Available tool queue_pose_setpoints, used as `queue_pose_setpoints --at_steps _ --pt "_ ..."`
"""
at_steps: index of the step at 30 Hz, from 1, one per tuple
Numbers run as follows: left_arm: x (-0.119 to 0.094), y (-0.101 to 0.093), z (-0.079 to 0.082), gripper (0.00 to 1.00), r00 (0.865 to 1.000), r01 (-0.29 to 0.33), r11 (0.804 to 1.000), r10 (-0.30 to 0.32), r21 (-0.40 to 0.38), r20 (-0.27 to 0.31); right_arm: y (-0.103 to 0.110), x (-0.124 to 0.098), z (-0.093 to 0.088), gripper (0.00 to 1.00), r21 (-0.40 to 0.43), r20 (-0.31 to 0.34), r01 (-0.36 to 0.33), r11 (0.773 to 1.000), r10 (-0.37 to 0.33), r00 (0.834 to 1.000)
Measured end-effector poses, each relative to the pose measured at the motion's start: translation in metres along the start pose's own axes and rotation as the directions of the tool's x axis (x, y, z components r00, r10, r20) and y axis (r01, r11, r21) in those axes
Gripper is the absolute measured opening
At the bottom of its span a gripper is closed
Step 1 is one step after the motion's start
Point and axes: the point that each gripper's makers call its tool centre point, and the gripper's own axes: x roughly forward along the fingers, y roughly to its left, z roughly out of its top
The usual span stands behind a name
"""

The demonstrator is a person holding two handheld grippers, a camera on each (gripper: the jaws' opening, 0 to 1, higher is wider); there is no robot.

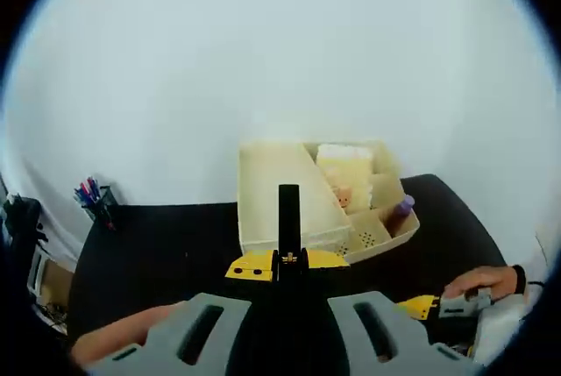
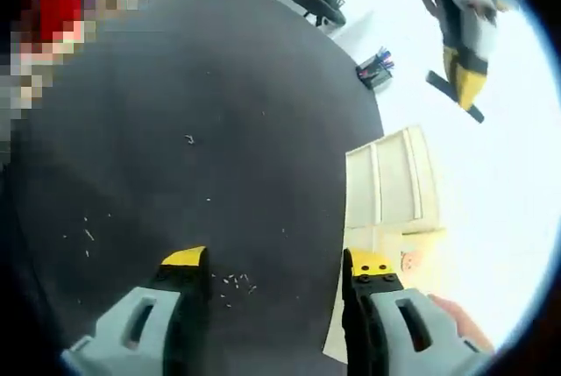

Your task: Open the drawer, pick up the cosmetic bottles from the table one by one, place them into the drawer, release the gripper, close the drawer, and move the gripper away

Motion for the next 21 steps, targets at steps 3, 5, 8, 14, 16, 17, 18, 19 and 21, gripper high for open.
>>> queue_pose_setpoints --at_steps 3,5,8,14,16,17,18,19,21 --pt "0.012 0.001 0.006 0.06 1.0 -0.018 1.0 0.018 -0.021 -0.011 0.003 -0.002 0.004 0.57 0.002 0.015 -0.008 1.0 0.008 1.0" --pt "0.02 0.003 0.012 0.06 1.0 -0.03 0.999 0.03 -0.044 -0.01 0.004 -0.001 0.003 0.57 -0.002 0.011 -0.012 1.0 0.012 1.0" --pt "0.034 0.009 0.023 0.06 0.998 -0.07 0.994 0.07 -0.083 0.001 0.002 0.001 -0.002 0.57 -0.011 -0.007 -0.01 1.0 0.01 1.0" --pt "0.063 0.011 0.03 0.06 0.992 -0.119 0.986 0.122 -0.112 0.018 -0.003 0.007 -0.014 0.57 -0.001 -0.025 -0.005 1.0 0.005 1.0" --pt "0.071 0.009 0.025 0.06 0.988 -0.15 0.984 0.152 -0.093 0.018 -0.006 0.006 -0.016 0.57 0.002 -0.025 -0.002 1.0 0.002 1.0" --pt "0.074 0.008 0.021 0.06 0.987 -0.158 0.984 0.16 -0.086 0.014 -0.006 0.005 -0.015 0.57 0.009 -0.016 -0.004 1.0 0.004 1.0" --pt "0.076 0.006 0.018 0.06 0.986 -0.163 0.983 0.164 -0.08 0.011 -0.006 0.006 -0.014 0.57 0.018 -0.007 -0.006 1.0 0.006 1.0" --pt "0.079 0.008 0.018 0.06 0.983 -0.181 0.981 0.182 -0.065 0.011 -0.007 0.006 -0.014 0.57 0.02 -0.004 -0.01 1.0 0.01 1.0" --pt "0.084 0.01 0.015 0.06 0.979 -0.203 0.978 0.204 -0.039 0.002 -0.009 0.008 -0.013 0.57 0.014 0.0 -0.01 1.0 0.01 1.0"
